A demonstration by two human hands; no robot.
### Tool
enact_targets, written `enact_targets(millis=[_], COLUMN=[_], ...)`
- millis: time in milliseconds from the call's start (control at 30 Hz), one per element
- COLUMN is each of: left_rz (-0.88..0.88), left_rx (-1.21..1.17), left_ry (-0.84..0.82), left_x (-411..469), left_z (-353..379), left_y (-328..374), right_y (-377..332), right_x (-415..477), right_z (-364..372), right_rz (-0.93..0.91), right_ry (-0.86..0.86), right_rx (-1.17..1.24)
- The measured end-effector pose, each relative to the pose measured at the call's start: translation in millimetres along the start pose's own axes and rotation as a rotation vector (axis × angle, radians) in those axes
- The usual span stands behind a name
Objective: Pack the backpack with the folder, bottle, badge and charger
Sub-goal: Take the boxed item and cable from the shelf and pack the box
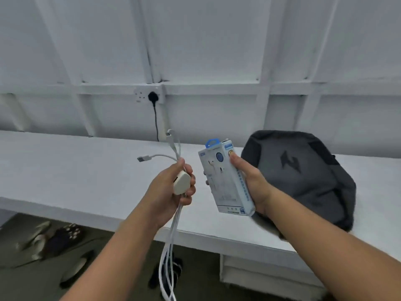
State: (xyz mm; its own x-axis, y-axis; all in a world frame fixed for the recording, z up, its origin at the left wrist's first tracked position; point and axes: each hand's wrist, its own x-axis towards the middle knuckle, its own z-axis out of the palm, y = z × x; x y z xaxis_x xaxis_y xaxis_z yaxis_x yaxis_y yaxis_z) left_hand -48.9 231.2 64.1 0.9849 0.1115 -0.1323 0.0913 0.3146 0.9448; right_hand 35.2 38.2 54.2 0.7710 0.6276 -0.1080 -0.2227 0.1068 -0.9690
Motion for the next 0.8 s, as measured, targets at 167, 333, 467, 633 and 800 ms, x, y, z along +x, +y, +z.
enact_targets(millis=[167,333,467,633,800], left_rz=[-0.039,-0.07,-0.082,-0.115,-0.149], left_rx=[0.016,0.065,0.063,0.098,0.134], left_ry=[-0.134,-0.188,-0.199,-0.203,-0.219], left_x=[44.6,86.4,115.1,138.9,159.4], left_z=[85.1,161.3,200.4,223.8,223.2], left_y=[-14.7,-30.3,-43.4,-54.7,-55.5], right_y=[-22.4,-41.4,-50.3,-54.8,-51.2], right_x=[-44.4,-69.7,-78.4,-75.8,-63.1], right_z=[-83.8,-165.8,-217.6,-254.3,-261.3], right_rz=[-0.01,-0.051,-0.045,0.012,0.027], right_ry=[0.098,0.121,0.187,0.218,0.237], right_rx=[0.032,0.024,-0.043,-0.126,-0.155])
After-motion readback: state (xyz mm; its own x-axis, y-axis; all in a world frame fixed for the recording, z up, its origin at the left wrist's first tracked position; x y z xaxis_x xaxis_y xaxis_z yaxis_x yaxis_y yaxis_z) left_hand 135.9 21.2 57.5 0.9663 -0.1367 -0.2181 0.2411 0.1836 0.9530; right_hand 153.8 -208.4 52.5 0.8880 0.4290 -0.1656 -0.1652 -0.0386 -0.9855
